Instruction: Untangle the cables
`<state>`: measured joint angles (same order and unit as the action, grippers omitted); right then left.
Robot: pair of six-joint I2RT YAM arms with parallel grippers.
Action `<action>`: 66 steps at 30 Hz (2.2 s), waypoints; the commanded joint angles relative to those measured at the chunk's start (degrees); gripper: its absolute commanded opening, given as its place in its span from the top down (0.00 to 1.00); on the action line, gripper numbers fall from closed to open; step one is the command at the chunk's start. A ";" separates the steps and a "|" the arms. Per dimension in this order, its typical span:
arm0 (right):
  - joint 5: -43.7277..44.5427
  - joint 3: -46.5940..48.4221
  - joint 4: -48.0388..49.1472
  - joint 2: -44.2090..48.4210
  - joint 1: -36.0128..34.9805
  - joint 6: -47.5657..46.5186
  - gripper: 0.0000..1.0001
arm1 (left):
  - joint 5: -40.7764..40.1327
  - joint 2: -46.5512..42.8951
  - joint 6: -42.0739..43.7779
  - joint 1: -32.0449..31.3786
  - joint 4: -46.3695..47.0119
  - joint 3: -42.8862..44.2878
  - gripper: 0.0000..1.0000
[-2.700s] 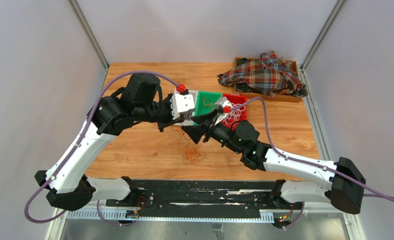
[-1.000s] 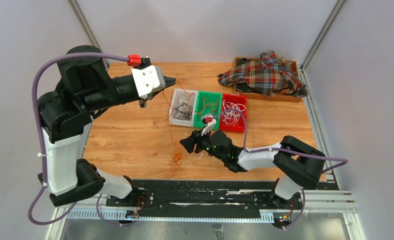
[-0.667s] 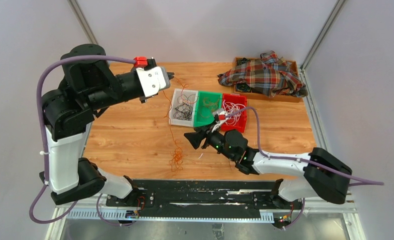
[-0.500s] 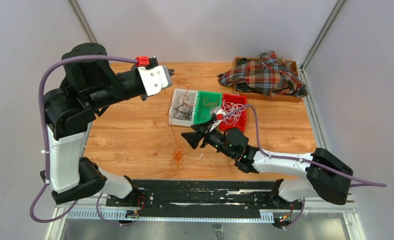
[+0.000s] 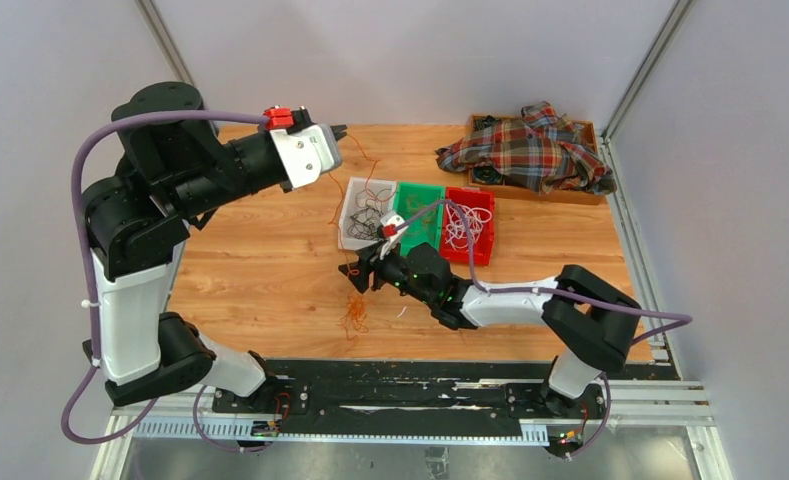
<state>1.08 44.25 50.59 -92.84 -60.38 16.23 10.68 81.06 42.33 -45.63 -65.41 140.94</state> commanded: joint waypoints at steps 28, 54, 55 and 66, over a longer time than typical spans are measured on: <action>-3.73 1.76 -0.91 6.37 -0.53 -4.60 0.38 | -6.73 -2.35 11.35 -1.94 6.61 -0.20 1.00; -8.59 5.74 8.21 -17.60 -0.26 12.62 0.61 | -16.42 -5.96 31.48 -2.12 26.90 -4.13 1.00; -8.29 5.01 8.62 -17.81 -0.26 12.99 0.60 | -17.29 -6.72 34.40 -2.18 30.93 -6.46 1.00; -8.23 0.60 11.30 -19.65 -0.79 15.15 0.62 | -14.09 -4.27 58.59 -2.27 49.56 -8.46 1.00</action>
<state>-6.68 46.22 58.61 -111.87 -60.36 30.02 -4.21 75.53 88.38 -47.20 -25.63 131.68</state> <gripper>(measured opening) 0.389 0.014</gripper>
